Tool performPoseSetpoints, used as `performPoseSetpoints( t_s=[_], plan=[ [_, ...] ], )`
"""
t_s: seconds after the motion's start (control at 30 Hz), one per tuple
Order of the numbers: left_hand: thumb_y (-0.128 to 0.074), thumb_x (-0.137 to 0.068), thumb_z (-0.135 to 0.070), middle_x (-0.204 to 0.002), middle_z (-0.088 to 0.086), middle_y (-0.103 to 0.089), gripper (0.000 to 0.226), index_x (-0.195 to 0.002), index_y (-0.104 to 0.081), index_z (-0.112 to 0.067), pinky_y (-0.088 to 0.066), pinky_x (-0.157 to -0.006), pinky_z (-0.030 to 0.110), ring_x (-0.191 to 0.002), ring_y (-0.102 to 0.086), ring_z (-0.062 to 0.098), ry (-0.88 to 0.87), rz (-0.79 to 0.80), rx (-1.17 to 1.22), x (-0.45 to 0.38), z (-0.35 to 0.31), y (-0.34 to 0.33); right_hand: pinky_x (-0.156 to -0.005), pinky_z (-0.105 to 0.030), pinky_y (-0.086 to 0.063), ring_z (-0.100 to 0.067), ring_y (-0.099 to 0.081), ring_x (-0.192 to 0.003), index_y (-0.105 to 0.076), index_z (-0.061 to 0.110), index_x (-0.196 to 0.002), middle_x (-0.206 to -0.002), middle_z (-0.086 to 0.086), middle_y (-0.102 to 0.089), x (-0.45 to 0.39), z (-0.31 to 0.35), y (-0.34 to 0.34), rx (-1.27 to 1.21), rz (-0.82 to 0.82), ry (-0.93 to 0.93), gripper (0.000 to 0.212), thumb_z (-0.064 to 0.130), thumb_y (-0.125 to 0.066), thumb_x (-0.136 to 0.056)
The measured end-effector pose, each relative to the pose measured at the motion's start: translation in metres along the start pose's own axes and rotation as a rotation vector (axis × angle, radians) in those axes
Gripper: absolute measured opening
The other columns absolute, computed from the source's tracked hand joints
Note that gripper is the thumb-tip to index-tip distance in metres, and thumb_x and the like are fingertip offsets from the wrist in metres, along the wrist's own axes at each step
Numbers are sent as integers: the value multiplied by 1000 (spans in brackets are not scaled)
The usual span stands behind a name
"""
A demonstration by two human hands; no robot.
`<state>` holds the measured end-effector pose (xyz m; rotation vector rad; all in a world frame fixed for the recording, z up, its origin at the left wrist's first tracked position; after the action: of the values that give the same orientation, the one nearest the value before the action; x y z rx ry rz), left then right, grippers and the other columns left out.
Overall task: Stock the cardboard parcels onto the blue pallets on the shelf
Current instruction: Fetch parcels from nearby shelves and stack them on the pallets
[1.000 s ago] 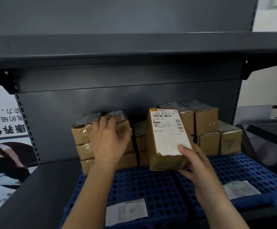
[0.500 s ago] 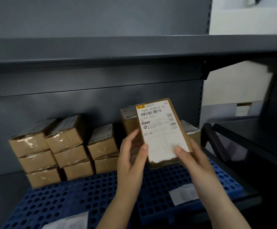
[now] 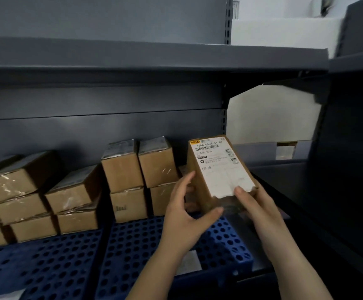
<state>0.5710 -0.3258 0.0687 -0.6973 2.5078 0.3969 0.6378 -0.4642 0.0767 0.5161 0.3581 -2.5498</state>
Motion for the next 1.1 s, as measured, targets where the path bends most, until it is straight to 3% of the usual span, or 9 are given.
performPoseSetpoints(
  t_s=[0.17,0.27,0.37,0.47,0.63,0.77,0.97,1.1],
  plan=[
    [-80,-71,-18,-134,-7,-50,73,-126,-40,-45,-49,-92,21,-118,-48,-1,19,-67,-31,-26,6,-13,-78,-13,-50,4,-62,-105,-55,39,-114,-109,19,-68,-30,-5,11,24,63,6,41,38,-59,-73],
    [-77,-73,-20,-133,-8,-49,71,-133,-42,-34,-49,-81,9,-112,-48,-5,34,-103,-84,-44,5,-12,-82,-18,-50,-2,-63,-105,-56,39,-113,-113,14,-67,-56,-17,13,-30,75,-52,35,36,-59,-78],
    [-76,-74,-25,-132,-12,-49,72,-138,-42,-25,-48,-75,5,-111,-50,0,50,-137,-171,-60,7,-8,-92,-28,-49,-8,-62,-108,-57,37,-112,-117,8,-66,-79,-32,12,-65,88,-115,25,30,-59,-88],
    [-72,-78,-28,-131,-6,-53,67,-138,-44,-20,-48,-76,9,-113,-52,8,65,-186,-232,-71,13,-4,-89,-26,-50,-7,-63,-105,-56,35,-118,-116,9,-66,-96,-41,5,-62,140,-137,29,30,-59,-89],
    [-68,-83,-29,-129,-2,-57,61,-138,-44,-16,-48,-70,8,-105,-54,6,103,-240,-317,-78,25,3,-87,-26,-51,-7,-62,-102,-52,27,-126,-117,5,-64,-114,-57,-2,81,178,-134,40,23,-63,-88],
    [-64,-86,-27,-115,-14,-56,56,-138,-43,-21,-46,-64,2,-95,-53,0,107,-223,-372,-80,25,3,-89,-30,-51,-9,-60,-103,-46,22,-135,-109,11,-62,-122,-62,-2,253,146,-83,48,30,-61,-89],
    [-63,-84,-6,-98,-3,-59,43,-126,-54,-12,-44,-62,3,-74,-54,1,98,-322,-476,-81,25,21,-90,-25,-48,-10,-58,-107,-39,20,-140,-113,8,-59,-129,-68,-11,356,160,-78,53,33,-58,-91],
    [-52,-86,3,-107,1,-62,41,-124,-55,-12,-44,-66,4,-81,-55,5,76,-333,-497,-80,26,23,-85,-22,-44,-11,-56,-105,-38,18,-139,-109,8,-55,-135,-70,-18,377,159,-95,50,32,-55,-93]
  ],
)
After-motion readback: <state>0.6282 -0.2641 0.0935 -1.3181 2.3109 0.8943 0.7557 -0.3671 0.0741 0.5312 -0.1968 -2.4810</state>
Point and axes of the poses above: each hand's wrist, its own x-axis away from the middle knuckle, its own y-axis out of the back of the hand, z = x × y, the point moved 10 cm from there along -x, towards the middle knuckle
